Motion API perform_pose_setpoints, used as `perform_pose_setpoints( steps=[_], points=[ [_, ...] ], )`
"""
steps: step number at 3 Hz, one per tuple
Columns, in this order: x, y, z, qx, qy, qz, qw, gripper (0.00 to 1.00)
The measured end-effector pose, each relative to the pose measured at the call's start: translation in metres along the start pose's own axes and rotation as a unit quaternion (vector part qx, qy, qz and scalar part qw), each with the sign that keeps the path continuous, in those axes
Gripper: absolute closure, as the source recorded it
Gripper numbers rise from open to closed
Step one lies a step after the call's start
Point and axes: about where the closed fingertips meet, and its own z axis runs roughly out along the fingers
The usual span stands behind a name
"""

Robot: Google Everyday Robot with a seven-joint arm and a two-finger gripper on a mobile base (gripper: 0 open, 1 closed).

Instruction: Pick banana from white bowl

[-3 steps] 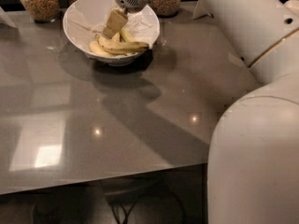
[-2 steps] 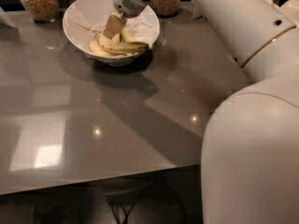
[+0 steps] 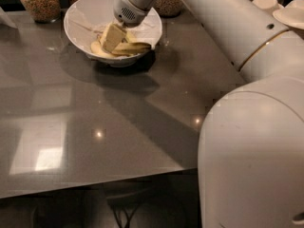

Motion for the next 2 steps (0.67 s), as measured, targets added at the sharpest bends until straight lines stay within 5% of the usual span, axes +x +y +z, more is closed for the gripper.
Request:
perform_pose_setpoints(
  steps=[2],
  points=[
    [0.0149,-0.0011,0.0167,-0.008,0.02,0.019,0.9996,0.3]
  ],
)
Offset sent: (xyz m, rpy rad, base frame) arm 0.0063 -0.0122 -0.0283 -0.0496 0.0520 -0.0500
